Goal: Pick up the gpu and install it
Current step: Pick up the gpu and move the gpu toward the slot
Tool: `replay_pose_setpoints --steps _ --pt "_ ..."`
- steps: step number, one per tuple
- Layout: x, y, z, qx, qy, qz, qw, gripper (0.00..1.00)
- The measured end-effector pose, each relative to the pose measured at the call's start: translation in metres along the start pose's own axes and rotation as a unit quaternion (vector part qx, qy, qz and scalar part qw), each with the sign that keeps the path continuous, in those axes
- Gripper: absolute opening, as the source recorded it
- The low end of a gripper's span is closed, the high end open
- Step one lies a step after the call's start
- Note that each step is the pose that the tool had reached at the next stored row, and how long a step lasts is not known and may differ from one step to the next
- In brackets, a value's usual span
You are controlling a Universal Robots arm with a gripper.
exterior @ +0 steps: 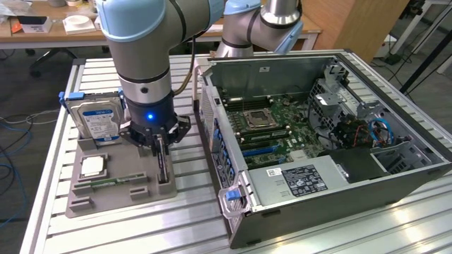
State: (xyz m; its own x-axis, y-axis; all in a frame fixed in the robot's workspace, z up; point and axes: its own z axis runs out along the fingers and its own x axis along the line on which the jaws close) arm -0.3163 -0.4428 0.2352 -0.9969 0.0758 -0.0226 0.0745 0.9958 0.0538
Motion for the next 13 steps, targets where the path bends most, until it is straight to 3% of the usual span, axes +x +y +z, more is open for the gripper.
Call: replay_pose_setpoints --steps 13 --pt "0.0000 0.0000 0.0000 0.0000 0.0000 0.000 1.0000 0.33"
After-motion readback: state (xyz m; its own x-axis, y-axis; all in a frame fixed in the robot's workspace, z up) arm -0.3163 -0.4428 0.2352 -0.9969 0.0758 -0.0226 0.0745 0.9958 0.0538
